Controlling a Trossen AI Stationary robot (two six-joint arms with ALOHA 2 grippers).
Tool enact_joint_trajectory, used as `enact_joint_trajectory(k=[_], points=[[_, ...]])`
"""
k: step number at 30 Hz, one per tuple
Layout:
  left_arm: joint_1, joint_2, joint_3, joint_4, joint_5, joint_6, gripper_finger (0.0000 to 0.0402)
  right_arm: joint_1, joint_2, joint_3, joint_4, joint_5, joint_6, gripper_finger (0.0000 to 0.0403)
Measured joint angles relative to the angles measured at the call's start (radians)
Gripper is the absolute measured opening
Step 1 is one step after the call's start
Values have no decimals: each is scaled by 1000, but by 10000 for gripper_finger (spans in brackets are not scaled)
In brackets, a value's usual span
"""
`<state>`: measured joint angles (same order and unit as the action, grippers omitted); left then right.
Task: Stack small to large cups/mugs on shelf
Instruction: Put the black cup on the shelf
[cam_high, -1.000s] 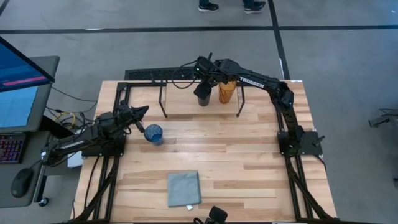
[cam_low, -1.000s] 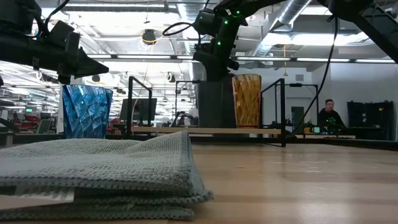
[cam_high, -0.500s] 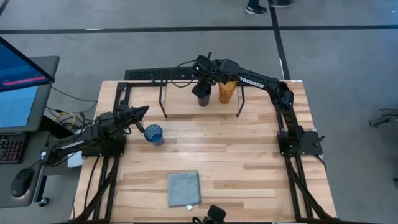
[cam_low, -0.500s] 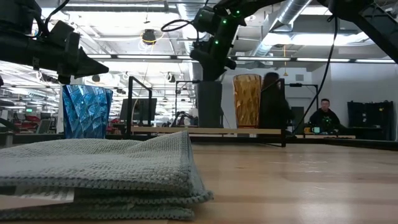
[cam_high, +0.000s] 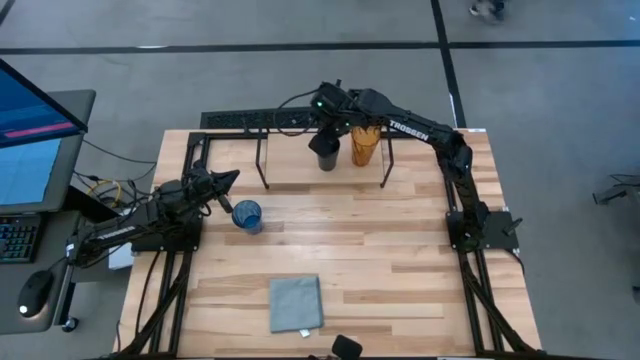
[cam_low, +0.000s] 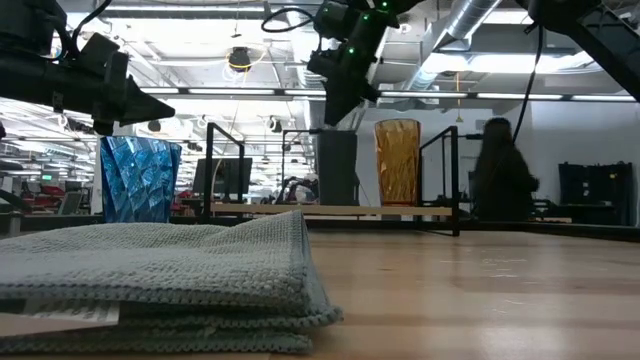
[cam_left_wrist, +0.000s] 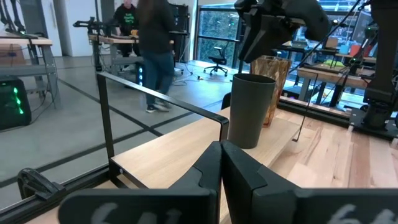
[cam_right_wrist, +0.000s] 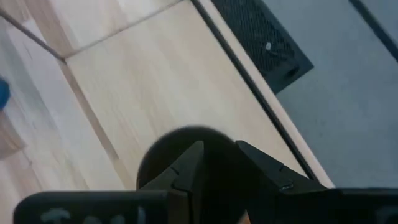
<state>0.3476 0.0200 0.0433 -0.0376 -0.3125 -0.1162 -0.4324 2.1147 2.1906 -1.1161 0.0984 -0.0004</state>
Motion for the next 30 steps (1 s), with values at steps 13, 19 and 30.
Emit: enact_joint_trajectory(k=[13,19,30], points=[[0,0,0,0,0,0,0,0,0,-7,-105,-22,27,113],[0,0,0,0,2,0,0,0,0,-7,-81,-20,37,113],[0,0,0,-1,13,0,0,2,0,-7,-60,-20,64,113]])
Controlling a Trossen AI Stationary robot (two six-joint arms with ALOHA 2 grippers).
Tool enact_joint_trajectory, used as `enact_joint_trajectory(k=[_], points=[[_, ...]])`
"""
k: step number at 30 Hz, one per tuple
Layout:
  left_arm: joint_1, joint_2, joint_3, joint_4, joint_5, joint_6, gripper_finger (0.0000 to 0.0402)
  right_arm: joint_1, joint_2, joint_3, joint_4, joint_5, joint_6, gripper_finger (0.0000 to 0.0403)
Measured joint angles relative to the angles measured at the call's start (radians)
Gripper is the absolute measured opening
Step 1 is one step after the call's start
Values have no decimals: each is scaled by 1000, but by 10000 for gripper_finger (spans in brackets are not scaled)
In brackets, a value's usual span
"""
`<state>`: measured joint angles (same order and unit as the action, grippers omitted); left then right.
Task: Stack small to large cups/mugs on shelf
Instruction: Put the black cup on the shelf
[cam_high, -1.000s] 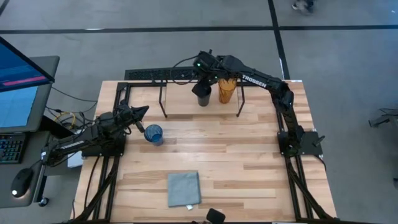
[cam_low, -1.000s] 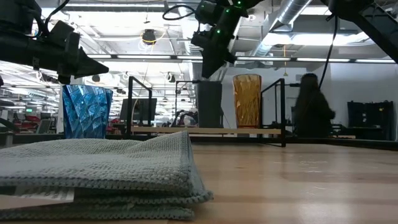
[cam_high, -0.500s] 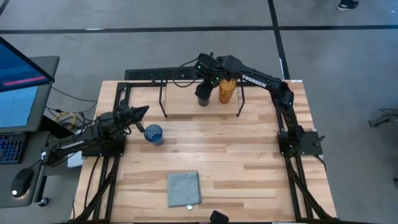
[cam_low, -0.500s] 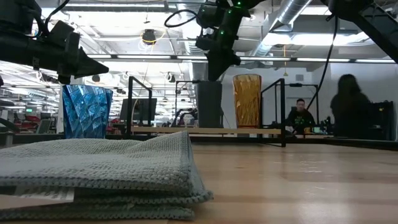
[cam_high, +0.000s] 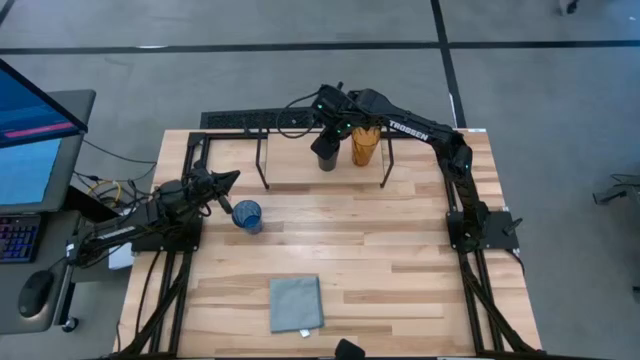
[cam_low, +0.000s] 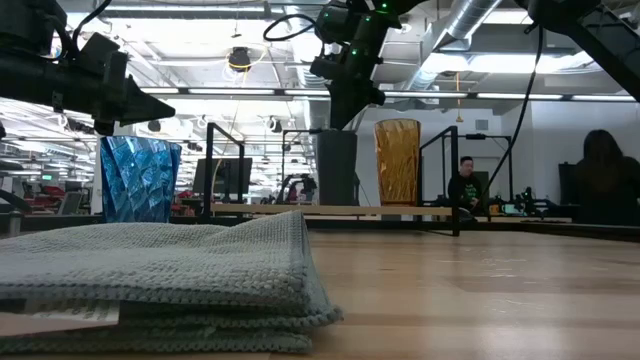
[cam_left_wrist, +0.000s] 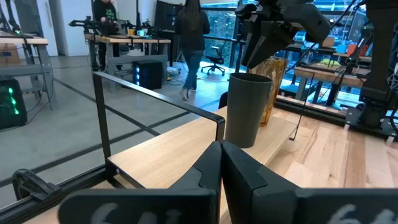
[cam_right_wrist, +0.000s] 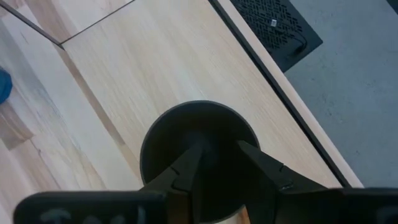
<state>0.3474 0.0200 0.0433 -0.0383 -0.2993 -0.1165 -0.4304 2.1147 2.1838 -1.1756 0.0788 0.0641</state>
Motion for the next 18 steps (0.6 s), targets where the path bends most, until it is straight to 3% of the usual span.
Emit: enact_joint_trajectory(k=[18], points=[[0,0,0,-1,7,32,0,31,67,-1,-12,4,15,113]])
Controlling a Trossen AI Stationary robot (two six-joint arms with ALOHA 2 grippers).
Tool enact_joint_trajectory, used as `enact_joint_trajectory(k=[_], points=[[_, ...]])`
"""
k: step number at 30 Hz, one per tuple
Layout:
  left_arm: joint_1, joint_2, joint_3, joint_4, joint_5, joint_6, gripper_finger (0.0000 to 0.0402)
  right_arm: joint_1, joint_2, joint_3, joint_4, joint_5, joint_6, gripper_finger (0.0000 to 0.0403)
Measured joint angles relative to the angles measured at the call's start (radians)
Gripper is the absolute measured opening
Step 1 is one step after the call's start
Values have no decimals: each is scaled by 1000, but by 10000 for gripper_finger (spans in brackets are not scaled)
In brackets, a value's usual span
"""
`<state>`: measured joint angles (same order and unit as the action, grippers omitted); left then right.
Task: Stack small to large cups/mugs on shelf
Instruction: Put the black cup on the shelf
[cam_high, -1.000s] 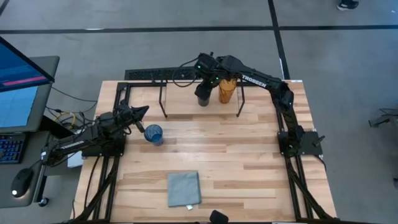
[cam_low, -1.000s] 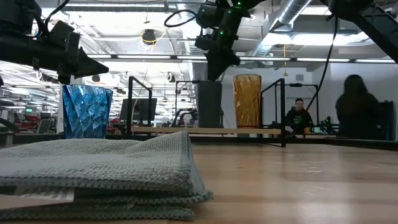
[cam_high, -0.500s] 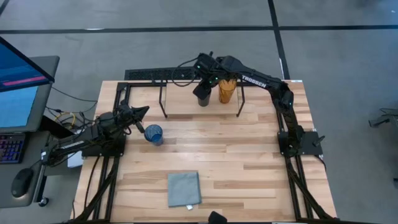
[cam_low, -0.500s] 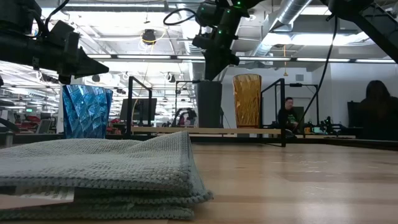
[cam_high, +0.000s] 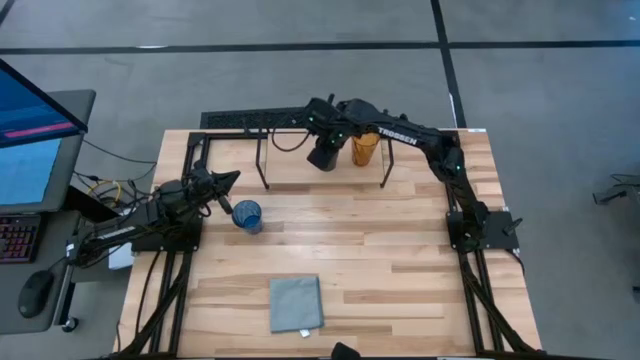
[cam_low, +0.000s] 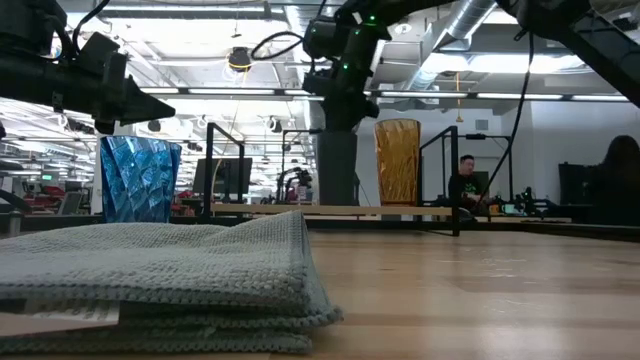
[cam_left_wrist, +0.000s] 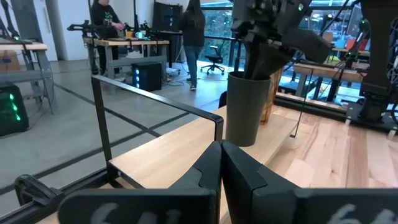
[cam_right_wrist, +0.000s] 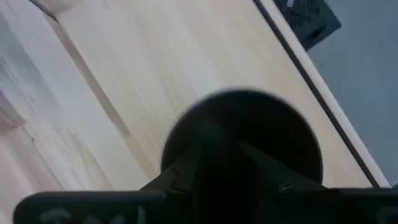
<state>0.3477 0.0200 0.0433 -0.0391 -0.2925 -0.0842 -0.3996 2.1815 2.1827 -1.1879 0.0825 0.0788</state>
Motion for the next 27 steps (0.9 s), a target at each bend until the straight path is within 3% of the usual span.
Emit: enact_joint_trajectory(k=[10,27], points=[[0,0,0,0,0,-3,0,-9,-1,1,35,64,-8,113],[0,0,0,0,2,-8,0,-23,-1,1,83,68,-8,113]])
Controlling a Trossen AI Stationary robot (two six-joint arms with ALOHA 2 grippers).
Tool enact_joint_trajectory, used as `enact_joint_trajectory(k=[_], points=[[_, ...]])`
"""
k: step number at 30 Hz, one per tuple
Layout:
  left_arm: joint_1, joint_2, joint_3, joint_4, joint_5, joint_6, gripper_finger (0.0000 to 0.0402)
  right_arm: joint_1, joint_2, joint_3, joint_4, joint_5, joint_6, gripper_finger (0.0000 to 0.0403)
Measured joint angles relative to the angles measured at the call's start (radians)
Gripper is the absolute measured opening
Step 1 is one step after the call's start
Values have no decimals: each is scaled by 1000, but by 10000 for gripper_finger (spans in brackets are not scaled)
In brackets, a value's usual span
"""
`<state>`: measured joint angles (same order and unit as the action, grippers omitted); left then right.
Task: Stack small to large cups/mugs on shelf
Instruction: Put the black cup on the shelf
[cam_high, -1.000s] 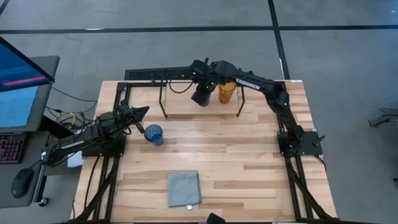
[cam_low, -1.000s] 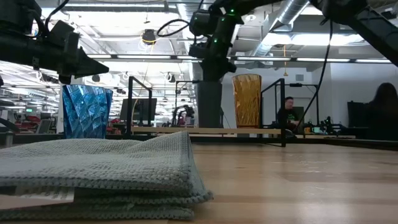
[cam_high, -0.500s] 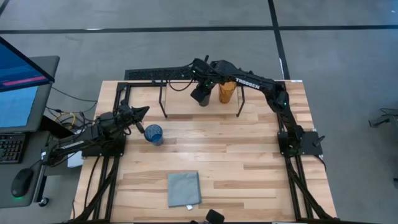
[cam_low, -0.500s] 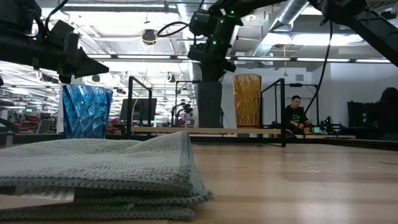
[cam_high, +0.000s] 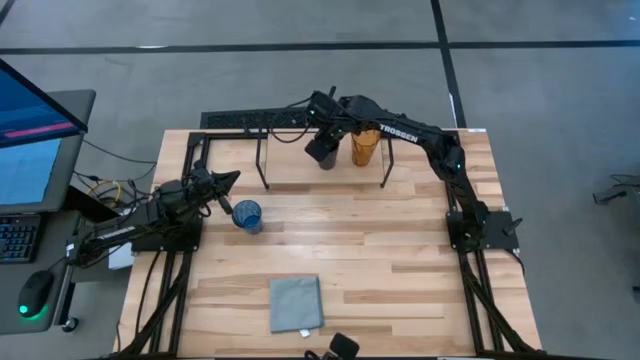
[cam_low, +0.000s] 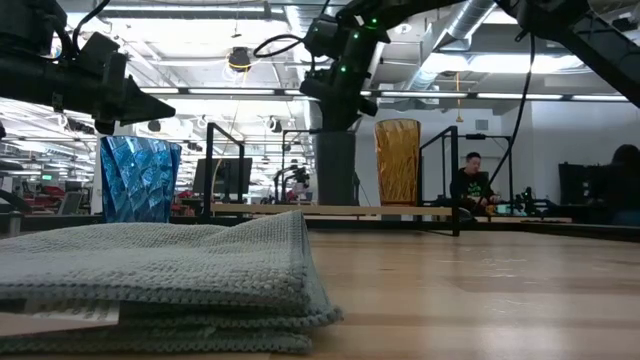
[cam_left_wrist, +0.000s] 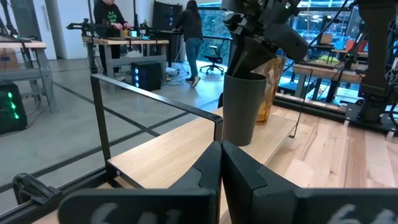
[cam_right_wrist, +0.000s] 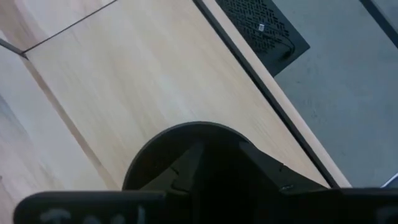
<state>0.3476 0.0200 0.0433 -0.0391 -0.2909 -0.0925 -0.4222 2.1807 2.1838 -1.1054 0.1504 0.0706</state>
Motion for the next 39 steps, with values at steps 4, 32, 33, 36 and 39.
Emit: enact_joint_trajectory(k=[4,32,33,36,39], points=[[0,0,0,0,0,-1,0,-2,0,0,19,12,-1,113],[0,0,0,0,1,-9,0,-3,0,0,21,8,-1,113],[0,0,0,0,1,-9,0,-3,0,0,22,8,-1,113],[0,0,0,0,1,-9,0,-3,0,0,22,8,-1,113],[0,0,0,0,1,-9,0,-1,0,0,21,8,-2,113]])
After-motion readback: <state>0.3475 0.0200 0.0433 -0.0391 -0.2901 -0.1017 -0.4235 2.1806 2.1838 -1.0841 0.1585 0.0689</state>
